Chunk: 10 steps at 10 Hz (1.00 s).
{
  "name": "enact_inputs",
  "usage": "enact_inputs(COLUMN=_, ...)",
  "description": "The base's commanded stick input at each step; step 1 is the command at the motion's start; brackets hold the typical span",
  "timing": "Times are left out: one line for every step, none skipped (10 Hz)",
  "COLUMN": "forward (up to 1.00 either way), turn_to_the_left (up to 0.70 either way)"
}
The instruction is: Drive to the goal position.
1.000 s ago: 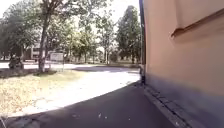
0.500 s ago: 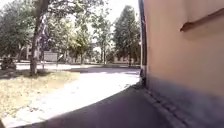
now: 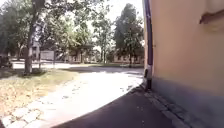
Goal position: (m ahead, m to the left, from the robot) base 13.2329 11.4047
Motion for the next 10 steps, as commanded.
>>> enact_inputs(forward=0.7, turn_to_the_left=0.0)
enact_inputs(forward=0.7, turn_to_the_left=0.0)
enact_inputs(forward=0.7, turn_to_the_left=0.0)
enact_inputs(forward=0.7, turn_to_the_left=0.0)
enact_inputs(forward=0.7, turn_to_the_left=0.0)
enact_inputs(forward=0.7, turn_to_the_left=0.0)
enact_inputs(forward=0.7, turn_to_the_left=0.0)
enact_inputs(forward=0.7, turn_to_the_left=0.0)
enact_inputs(forward=0.7, turn_to_the_left=0.0)
enact_inputs(forward=0.7, turn_to_the_left=0.0)
